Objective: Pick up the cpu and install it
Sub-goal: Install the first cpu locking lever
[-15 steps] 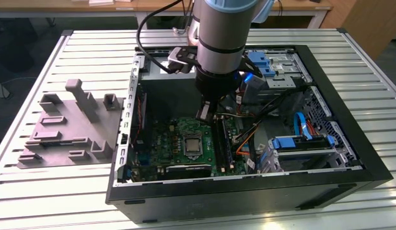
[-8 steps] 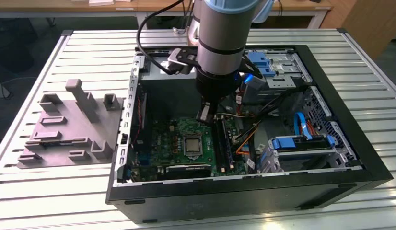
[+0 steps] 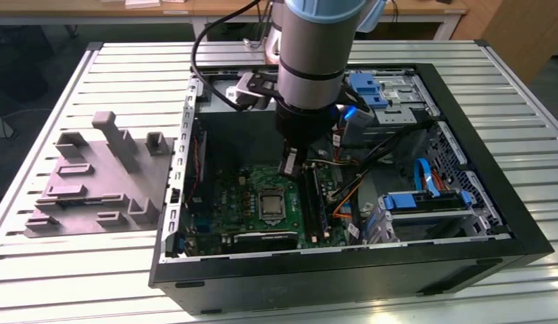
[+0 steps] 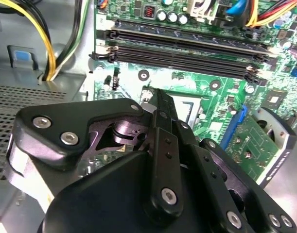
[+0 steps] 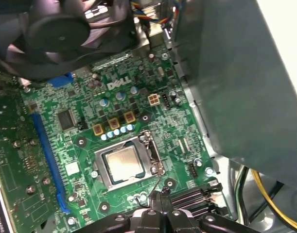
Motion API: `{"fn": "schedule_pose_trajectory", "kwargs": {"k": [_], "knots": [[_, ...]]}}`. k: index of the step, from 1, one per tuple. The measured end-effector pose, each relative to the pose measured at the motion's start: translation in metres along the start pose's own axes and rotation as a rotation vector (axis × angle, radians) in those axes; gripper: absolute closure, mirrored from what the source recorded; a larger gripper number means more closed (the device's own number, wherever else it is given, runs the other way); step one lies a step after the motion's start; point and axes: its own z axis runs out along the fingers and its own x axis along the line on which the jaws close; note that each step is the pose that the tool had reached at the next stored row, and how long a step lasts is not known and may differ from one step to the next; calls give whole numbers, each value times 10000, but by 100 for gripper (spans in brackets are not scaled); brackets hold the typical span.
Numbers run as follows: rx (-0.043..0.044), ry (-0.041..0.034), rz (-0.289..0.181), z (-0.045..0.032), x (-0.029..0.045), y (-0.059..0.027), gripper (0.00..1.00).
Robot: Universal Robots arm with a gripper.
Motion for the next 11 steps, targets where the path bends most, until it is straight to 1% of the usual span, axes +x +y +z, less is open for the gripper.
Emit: {"fn": "schedule_pose_trajectory", "kwargs": {"k": [6,11], "knots": [[8,5,-176,4,58,-21,89],[25,20,-567,7,78,-18,89]]}}
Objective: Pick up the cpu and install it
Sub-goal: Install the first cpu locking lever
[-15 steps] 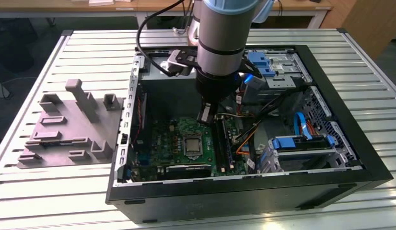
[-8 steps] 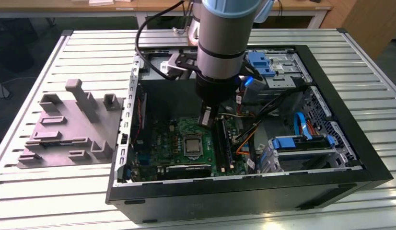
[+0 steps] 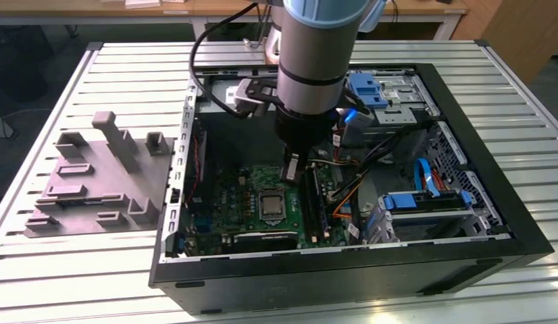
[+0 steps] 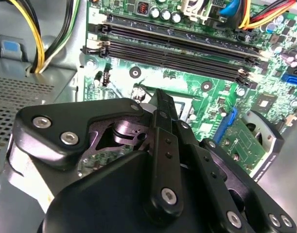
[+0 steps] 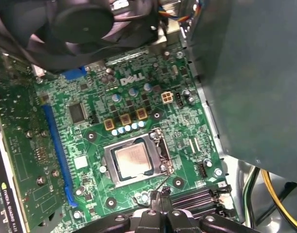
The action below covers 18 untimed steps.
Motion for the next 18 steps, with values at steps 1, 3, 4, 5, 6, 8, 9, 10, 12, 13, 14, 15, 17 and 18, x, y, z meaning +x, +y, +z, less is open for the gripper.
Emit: {"fn": "schedule_pose_trajectory", "kwargs": {"k": [1,3,4,5,6,8,9,10,12,13,14,15,17,18], "knots": [[2,2,-45,1,10,3,89],[5,2,-106,3,32,9,89],[5,3,-124,3,40,7,89],[6,4,-145,4,49,5,89],[8,4,-177,5,58,2,89],[15,6,-319,23,62,0,89],[20,12,-442,36,62,-1,89],[25,18,-566,46,62,-2,89],[34,27,-772,52,66,-3,89],[37,28,-835,54,73,-3,89],[39,28,-880,55,82,-4,89],[40,30,-909,56,95,-7,89],[40,31,-928,56,120,-14,89],[41,30,-936,57,130,-18,89]]}}
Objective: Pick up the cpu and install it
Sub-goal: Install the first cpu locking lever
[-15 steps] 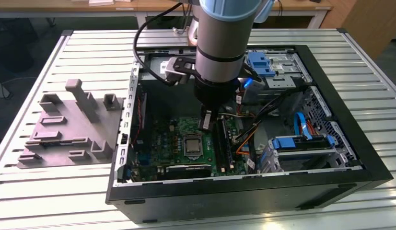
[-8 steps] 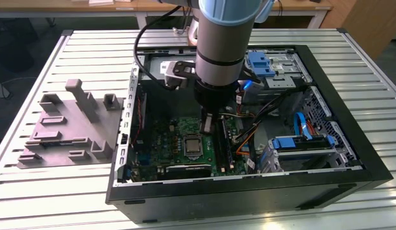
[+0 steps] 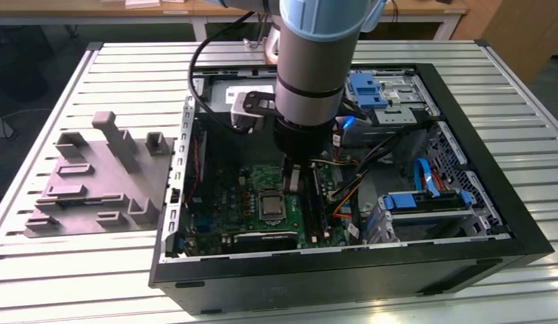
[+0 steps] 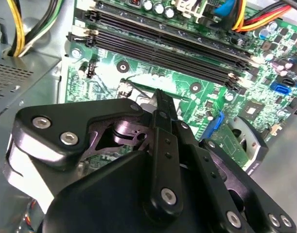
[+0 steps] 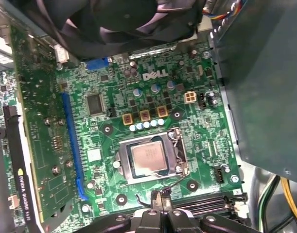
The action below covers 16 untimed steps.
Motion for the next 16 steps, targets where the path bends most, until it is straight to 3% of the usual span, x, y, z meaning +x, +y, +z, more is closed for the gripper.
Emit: {"fn": "schedule_pose_trajectory", "kwargs": {"k": [9,13,16], "knots": [[3,2,-41,2,18,-4,89],[21,18,-470,11,25,-4,89],[25,21,-529,16,55,-1,89]]}}
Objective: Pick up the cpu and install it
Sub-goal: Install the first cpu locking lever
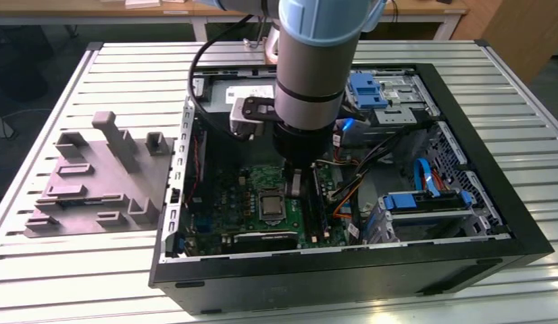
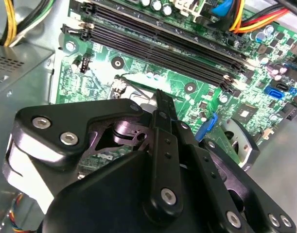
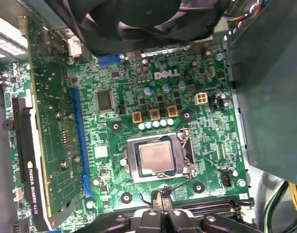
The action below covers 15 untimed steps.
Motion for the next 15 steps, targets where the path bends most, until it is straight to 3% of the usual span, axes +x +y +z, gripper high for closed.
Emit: {"fn": "schedule_pose_trajectory", "kwargs": {"k": [15], "knots": [[28,25,-653,117,60,-4,89]]}}
